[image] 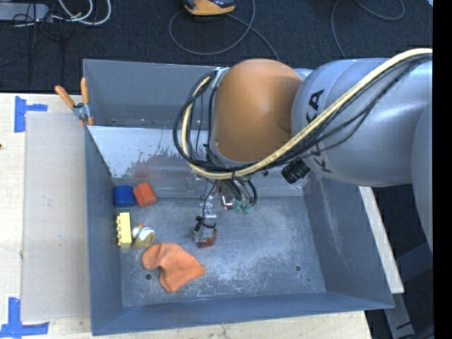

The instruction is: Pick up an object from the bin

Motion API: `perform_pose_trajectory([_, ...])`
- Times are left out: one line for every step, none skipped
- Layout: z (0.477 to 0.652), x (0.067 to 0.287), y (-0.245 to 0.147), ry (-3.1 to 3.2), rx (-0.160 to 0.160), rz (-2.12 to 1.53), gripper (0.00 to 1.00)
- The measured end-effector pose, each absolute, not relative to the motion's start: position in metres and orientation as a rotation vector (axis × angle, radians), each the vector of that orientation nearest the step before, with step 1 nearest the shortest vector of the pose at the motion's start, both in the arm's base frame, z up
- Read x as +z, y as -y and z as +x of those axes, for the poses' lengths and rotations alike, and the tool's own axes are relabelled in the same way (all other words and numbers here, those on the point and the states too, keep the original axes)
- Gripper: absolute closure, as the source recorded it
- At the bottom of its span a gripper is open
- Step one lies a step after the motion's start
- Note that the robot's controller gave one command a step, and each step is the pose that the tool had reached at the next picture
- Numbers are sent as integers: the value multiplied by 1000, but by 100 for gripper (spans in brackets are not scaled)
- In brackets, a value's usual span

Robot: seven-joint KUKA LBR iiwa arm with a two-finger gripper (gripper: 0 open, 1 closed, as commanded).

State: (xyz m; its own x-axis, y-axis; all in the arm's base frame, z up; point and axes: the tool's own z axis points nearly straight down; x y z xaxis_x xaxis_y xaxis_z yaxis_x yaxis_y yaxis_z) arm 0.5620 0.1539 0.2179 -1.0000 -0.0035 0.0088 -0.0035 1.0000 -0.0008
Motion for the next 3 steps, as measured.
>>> perform_pose_trajectory([563,223,-153,3140,0,0,0])
perform_pose_trajectory([545,179,-152,3143,-2,24,0])
perform_pose_trajectory([535,119,-145,3137,-1,164,0])
